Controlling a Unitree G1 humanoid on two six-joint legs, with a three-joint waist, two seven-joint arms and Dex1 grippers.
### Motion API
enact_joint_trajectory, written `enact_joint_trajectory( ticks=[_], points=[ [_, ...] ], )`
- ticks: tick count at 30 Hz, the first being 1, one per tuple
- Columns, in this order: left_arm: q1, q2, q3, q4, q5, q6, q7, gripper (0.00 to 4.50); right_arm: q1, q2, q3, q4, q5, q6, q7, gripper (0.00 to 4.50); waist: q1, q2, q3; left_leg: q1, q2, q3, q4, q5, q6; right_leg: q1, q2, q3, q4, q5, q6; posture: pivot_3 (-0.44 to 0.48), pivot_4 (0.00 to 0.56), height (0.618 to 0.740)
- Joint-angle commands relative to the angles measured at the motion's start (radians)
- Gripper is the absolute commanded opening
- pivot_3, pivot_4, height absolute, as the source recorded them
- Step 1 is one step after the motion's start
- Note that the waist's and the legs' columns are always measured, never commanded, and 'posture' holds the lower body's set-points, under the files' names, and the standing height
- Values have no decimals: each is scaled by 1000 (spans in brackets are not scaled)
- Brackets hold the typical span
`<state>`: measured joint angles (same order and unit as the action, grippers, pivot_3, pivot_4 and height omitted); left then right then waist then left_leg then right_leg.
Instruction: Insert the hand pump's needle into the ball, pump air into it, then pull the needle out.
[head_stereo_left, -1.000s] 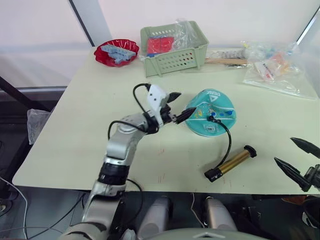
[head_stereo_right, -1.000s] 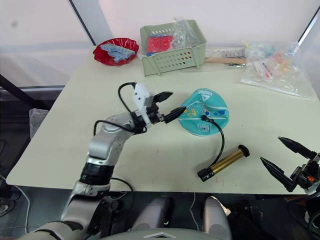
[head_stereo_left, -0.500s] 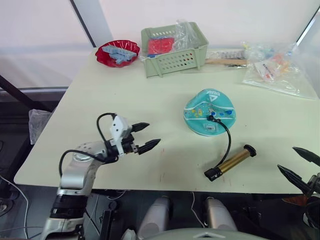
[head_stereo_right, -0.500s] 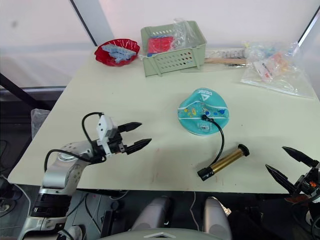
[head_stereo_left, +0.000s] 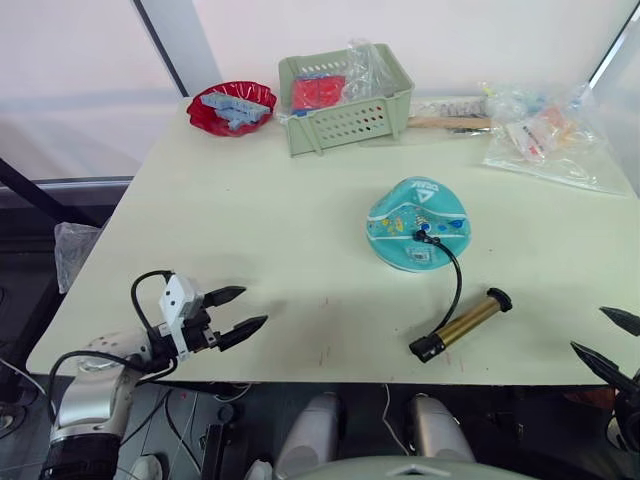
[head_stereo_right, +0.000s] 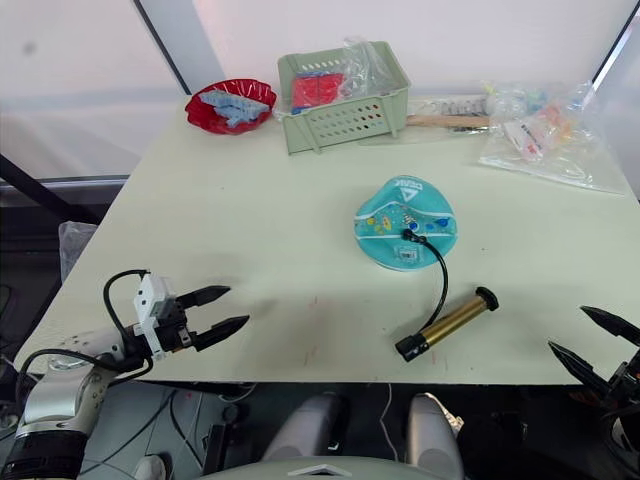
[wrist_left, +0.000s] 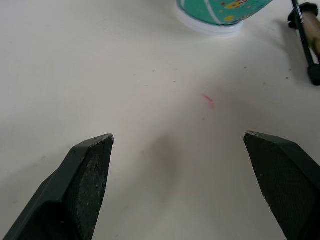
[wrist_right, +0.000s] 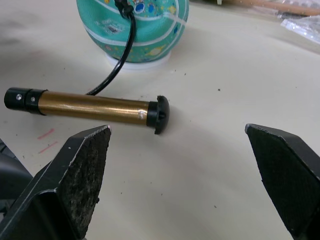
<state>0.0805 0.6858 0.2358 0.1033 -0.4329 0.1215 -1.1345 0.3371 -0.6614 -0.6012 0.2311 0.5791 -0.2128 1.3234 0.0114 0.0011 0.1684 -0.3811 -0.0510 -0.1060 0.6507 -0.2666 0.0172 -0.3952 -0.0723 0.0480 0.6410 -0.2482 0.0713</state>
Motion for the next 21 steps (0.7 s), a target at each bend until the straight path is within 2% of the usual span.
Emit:
enact_joint_trajectory(
  ticks=[1, 12, 21],
  points=[
    [1, 7, 19, -11, -4, -27, -1, 4400, -10, -16, -14, 4, 0, -25, -4, 4500, -1, 0, 0, 0, 1, 2, 0, -1, 1, -1, 0, 0, 0, 0, 0, 0, 150, 737],
    [15, 16, -54, -68, 58, -100, -27, 4400, -4, -9, -16, -45, 54, 9, 47, 4500, -5, -1, 0, 2, 5, 29, 0, -5, 8, -10, 1, 19, 1, 4, 6, 0, 150, 737],
    [-82, 8, -224, -276, 49, 14, -45, 4400, 87, 16, -3, -244, 131, 80, 75, 4500, -6, -4, -1, 2, 8, 37, 3, -6, 10, -12, 1, 23, 1, 9, 9, 0, 150, 737]
  ],
)
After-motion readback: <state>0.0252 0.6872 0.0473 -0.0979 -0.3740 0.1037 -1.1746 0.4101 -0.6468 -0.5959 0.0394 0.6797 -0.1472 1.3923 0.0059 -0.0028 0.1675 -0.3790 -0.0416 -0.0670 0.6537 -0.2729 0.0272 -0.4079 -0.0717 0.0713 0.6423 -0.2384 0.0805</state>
